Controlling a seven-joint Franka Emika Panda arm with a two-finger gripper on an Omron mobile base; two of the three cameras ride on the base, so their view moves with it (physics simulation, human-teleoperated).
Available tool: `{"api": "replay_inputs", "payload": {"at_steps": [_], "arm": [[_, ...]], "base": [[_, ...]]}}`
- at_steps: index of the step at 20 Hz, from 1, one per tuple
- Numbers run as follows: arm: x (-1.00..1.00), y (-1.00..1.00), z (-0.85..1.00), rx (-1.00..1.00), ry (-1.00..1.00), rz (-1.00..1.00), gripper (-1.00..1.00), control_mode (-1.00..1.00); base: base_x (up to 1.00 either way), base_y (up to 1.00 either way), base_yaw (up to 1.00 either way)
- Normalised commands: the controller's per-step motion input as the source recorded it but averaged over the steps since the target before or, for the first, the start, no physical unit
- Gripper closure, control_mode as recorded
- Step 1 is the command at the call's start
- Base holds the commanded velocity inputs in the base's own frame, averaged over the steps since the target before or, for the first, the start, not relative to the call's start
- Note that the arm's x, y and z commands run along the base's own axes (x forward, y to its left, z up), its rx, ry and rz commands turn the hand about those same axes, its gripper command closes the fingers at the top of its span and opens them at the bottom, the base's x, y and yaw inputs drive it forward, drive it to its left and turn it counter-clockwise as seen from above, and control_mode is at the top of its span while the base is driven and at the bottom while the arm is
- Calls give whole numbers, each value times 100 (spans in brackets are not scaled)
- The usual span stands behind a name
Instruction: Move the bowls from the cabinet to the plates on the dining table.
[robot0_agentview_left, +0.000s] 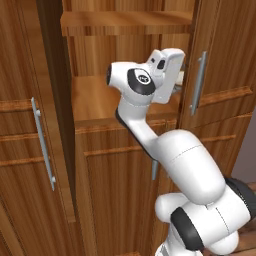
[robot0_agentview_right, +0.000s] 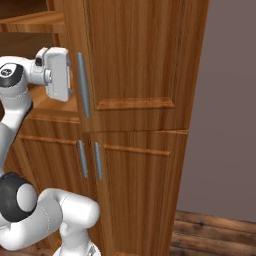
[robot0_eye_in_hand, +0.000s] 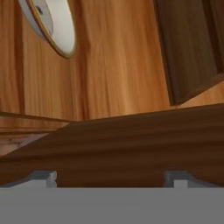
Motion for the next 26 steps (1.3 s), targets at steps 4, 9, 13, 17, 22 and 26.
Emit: {"api": "replay_inputs", "payload": {"at_steps": [4,9,13,17,22,26], "arm": [[-41,-48,0,0,0,-16,-100,-100],[-36,-50,0,0,0,-16,-100,-100],[-46,-62,0,0,0,-13,-100,-100],[-80,-74,0,7,-7,-2,-100,-100],[-72,-84,0,10,-10,0,-100,-100],[-53,-80,0,7,-8,1,-100,-100]], "base": [[0,0,0],[0,0,0],[0,0,0],[0,0,0],[0,0,0],[0,0,0]]}}
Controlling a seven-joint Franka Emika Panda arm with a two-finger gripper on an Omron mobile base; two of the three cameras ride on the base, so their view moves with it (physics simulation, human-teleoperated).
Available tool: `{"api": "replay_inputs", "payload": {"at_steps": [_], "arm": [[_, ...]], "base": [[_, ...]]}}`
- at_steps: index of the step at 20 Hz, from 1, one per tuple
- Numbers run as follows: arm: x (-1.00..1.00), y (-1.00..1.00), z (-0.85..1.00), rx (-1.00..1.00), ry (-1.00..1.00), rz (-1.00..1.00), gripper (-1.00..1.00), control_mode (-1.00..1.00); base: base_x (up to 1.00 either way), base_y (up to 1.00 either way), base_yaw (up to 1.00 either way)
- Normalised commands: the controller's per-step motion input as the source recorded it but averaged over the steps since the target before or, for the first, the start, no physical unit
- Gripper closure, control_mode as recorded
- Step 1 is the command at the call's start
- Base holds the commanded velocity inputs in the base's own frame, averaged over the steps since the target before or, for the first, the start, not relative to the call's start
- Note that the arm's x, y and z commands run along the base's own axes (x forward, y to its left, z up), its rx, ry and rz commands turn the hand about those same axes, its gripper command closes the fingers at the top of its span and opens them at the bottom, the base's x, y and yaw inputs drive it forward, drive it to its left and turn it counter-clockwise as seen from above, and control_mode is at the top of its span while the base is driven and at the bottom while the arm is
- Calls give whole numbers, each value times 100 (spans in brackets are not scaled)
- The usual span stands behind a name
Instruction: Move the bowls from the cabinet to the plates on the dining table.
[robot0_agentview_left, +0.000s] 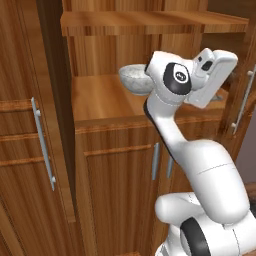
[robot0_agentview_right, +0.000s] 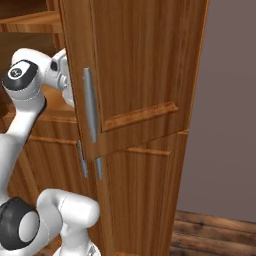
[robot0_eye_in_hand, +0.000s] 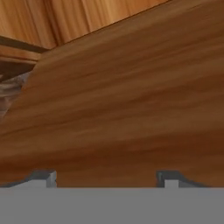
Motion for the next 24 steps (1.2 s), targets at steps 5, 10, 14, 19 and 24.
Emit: {"api": "replay_inputs", "payload": {"at_steps": [5,10,14,19,24], "arm": [[-43,-79,0,3,-8,6,-100,-100],[-44,-87,0,0,-9,8,-100,-100],[-32,-84,0,0,-7,8,-100,-100],[-22,-56,0,0,-2,8,-100,-100],[-21,-3,-1,0,0,9,-100,-100]], "base": [[0,0,0],[0,0,0],[0,0,0],[0,0,0],[0,0,0]]}}
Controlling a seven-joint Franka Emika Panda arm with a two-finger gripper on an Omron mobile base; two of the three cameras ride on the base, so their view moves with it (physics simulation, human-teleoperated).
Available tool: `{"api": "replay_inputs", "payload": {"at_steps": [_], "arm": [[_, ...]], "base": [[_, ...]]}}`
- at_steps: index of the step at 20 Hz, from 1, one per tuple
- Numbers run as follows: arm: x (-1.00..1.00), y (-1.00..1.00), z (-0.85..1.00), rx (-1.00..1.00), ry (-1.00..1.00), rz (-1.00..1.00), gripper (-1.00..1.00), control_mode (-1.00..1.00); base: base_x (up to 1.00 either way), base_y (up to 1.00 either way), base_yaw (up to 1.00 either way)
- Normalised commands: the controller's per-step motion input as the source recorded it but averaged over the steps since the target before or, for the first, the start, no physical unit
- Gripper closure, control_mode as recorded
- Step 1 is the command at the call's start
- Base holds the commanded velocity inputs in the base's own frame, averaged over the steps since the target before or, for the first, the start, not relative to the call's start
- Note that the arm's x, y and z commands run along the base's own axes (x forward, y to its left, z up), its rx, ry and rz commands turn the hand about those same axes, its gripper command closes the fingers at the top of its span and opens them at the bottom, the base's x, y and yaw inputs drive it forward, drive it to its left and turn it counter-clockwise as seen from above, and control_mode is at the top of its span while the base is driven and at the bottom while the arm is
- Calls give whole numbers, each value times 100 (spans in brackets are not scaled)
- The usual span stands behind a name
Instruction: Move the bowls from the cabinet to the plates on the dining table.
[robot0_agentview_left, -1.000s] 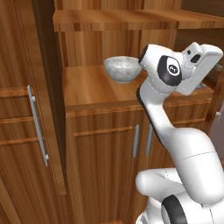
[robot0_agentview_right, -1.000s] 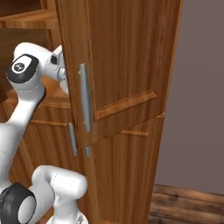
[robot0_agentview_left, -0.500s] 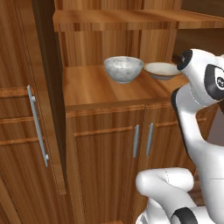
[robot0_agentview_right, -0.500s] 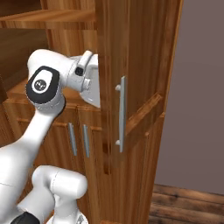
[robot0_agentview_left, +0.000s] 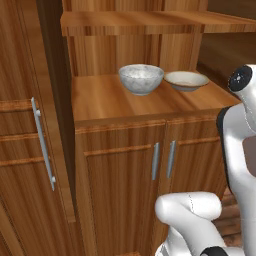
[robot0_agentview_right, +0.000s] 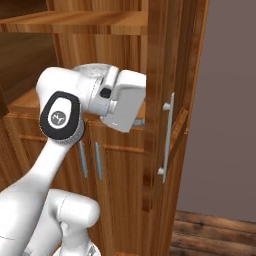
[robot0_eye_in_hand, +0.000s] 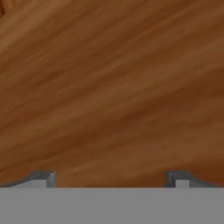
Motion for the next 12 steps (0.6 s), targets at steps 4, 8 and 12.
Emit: {"api": "replay_inputs", "payload": {"at_steps": [4,8,12], "arm": [[-36,10,-7,3,0,5,-100,-100],[-56,17,-2,9,0,10,-100,-100],[-56,30,0,10,0,14,-100,-100]], "base": [[0,0,0],[0,0,0],[0,0,0]]}}
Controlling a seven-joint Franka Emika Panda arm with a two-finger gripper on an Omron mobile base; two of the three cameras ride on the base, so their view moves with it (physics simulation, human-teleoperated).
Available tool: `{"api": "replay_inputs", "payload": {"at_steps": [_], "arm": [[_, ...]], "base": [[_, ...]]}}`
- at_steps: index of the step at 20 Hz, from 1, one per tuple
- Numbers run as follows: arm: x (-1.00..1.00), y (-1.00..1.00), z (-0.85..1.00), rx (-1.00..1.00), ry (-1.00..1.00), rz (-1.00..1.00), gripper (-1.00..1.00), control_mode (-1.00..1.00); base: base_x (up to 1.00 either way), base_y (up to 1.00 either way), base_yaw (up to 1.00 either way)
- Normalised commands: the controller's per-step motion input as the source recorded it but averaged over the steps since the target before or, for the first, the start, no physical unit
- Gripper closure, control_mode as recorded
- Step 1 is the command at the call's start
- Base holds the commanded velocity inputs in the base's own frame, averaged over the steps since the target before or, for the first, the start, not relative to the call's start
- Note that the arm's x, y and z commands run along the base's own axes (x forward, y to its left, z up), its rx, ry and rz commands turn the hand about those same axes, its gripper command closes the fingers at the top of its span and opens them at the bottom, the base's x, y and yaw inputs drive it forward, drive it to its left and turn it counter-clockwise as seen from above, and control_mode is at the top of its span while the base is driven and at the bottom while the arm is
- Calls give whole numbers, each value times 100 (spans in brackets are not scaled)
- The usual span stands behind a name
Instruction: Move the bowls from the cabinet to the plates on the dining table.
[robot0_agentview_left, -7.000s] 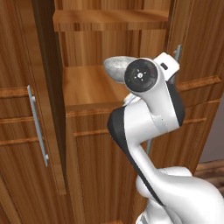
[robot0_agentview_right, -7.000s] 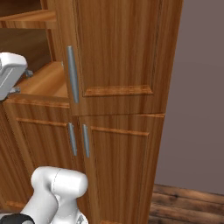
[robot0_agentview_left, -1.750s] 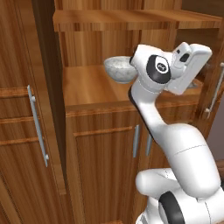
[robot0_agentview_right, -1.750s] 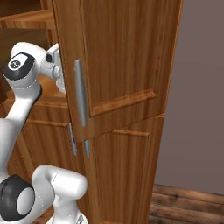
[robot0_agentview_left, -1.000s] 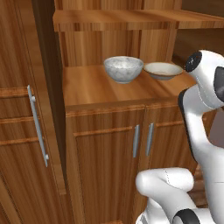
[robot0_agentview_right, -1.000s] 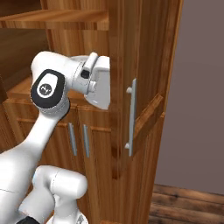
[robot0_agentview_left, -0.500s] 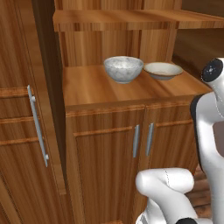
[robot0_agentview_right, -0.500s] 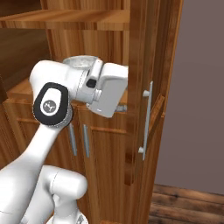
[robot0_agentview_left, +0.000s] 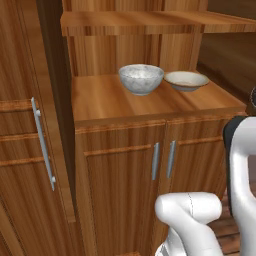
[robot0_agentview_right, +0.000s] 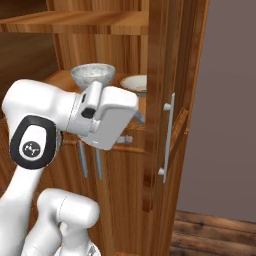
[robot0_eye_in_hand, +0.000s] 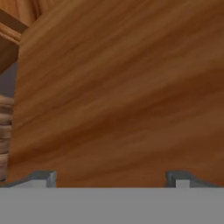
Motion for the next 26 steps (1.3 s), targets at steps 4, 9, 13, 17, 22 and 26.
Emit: {"api": "replay_inputs", "payload": {"at_steps": [4,9,13,17,22,26], "arm": [[-13,59,0,8,0,10,-100,-100],[-2,67,0,8,0,10,-100,-100],[-8,63,2,10,-1,13,-100,-100],[-12,50,13,17,-7,13,-100,-100],[-14,41,7,20,-10,13,-100,-100],[-4,41,3,22,-9,13,-100,-100]], "base": [[0,0,0],[0,0,0],[0,0,0],[0,0,0],[0,0,0],[0,0,0]]}}
